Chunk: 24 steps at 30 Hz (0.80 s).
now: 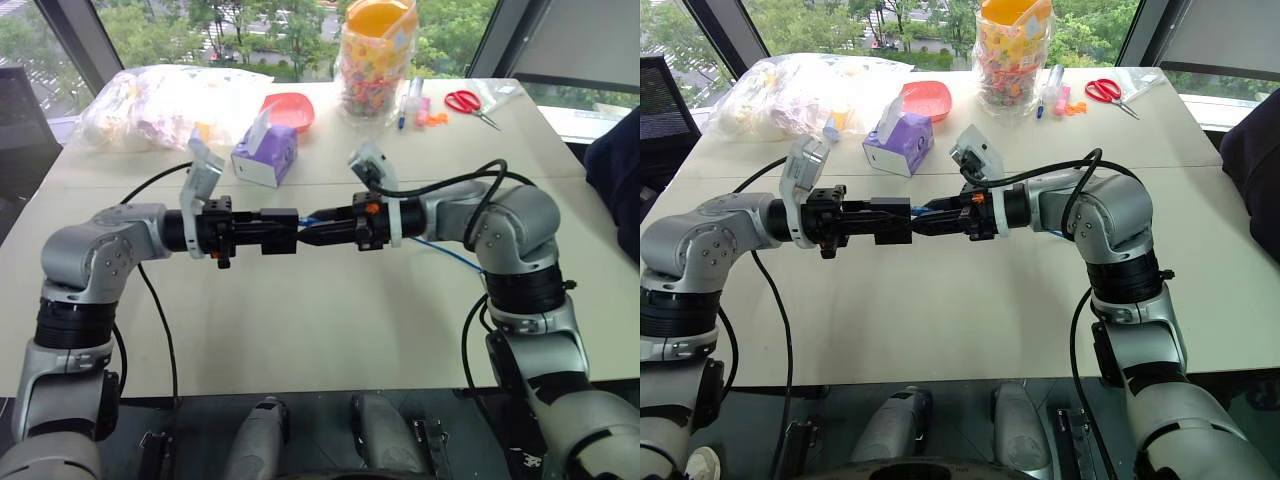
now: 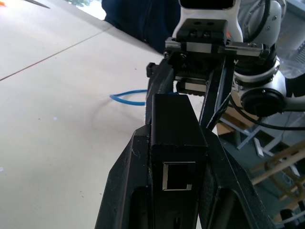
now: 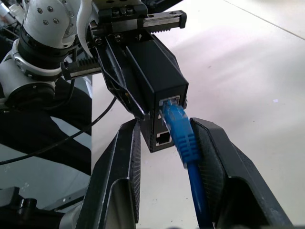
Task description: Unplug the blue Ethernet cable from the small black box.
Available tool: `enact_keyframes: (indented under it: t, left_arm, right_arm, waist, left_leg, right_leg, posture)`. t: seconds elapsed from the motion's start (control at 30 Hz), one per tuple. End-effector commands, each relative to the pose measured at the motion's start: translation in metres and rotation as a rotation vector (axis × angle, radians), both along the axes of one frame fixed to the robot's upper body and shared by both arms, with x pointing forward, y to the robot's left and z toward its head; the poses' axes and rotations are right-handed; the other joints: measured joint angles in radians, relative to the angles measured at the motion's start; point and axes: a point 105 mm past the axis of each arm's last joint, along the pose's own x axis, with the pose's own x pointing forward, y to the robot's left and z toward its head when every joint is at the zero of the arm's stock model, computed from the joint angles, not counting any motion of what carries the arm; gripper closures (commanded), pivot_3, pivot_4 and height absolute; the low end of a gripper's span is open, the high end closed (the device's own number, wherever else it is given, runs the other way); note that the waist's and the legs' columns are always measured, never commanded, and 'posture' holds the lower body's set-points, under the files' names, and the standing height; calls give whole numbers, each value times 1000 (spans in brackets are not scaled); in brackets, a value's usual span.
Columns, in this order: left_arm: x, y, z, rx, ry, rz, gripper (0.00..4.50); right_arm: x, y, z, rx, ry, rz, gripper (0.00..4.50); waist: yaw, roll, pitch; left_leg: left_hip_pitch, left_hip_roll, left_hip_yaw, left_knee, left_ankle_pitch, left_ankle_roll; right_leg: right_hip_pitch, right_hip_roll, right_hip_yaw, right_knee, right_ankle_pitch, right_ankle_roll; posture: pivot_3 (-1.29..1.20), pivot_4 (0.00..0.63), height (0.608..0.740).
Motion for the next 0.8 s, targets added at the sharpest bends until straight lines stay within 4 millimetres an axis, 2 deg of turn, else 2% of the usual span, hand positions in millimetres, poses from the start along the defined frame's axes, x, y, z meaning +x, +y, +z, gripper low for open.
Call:
enact_keyframes:
  t: [0.03,0.7,0.8]
  left_arm:
    - [-7,-3,3,17,-36,-30,3977]
    - [-9,-2,3,18,-42,-30,3977]
    - [-9,-3,3,18,-41,-32,3977]
  right_arm:
    - [-4,2,15,18,-48,35,2844]
    - [-12,-1,6,-25,-30,79,2844]
    - [-12,-1,6,-25,-30,79,3648]
  waist:
    - [0,0,0]
    - [0,0,0]
    - [0,0,0]
  left_leg:
    - [0,0,0,0,0,0]
    - [0,0,0,0,0,0]
    - [0,0,0,0,0,0]
  right_leg:
    - [0,0,0,0,0,0]
    - [0,0,0,0,0,0]
    - [0,0,0,0,0,0]
  posture:
    - [0,150,740]
    - [0,150,740]
    - [0,150,740]
